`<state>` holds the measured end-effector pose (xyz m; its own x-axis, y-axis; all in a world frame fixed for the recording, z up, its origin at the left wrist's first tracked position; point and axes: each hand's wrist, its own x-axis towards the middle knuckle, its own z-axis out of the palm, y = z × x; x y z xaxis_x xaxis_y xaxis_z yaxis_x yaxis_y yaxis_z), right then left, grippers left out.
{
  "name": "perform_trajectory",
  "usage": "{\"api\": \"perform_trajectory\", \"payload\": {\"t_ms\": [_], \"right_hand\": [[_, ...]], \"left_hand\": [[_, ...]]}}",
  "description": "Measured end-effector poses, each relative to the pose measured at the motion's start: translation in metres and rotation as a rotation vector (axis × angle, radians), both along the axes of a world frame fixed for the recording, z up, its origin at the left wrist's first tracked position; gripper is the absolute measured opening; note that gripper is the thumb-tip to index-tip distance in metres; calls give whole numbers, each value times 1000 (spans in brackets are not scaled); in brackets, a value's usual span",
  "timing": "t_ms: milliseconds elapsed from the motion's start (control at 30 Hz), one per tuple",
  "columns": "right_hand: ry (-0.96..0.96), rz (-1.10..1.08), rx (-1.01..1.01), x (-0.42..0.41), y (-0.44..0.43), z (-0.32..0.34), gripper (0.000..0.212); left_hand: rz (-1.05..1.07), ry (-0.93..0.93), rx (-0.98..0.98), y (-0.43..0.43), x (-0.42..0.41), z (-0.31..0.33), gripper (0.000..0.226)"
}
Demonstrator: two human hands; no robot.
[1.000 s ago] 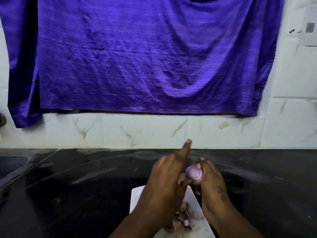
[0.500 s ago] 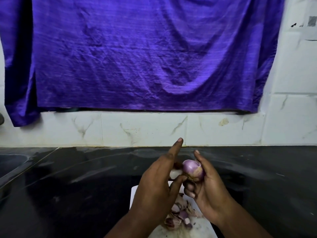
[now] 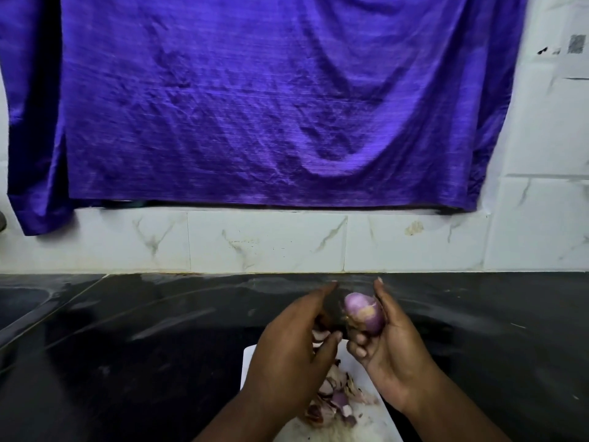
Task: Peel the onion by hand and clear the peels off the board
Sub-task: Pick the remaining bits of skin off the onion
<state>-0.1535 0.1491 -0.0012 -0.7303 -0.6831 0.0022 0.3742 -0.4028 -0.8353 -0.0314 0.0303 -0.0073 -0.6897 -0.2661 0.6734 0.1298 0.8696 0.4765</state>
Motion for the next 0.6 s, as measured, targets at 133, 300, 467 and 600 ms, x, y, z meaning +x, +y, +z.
{"api": "perform_trajectory", "payload": {"t_ms": [133,300,467,600], "right_hand": [[-43,74,-73,2,-5,-1,59],[57,137,-104,5,-8,-4,47],[274,7,-20,11,-11,-1,32],[315,-91,-6,13,-12,0,49]], "left_hand": [[49,23,-41,-4,1,3,84],[11,84,-53,-4,0,3,89],[11,127,-72,-7,-1,3,90],[-38,109,-64,-7,0,2,88]]}}
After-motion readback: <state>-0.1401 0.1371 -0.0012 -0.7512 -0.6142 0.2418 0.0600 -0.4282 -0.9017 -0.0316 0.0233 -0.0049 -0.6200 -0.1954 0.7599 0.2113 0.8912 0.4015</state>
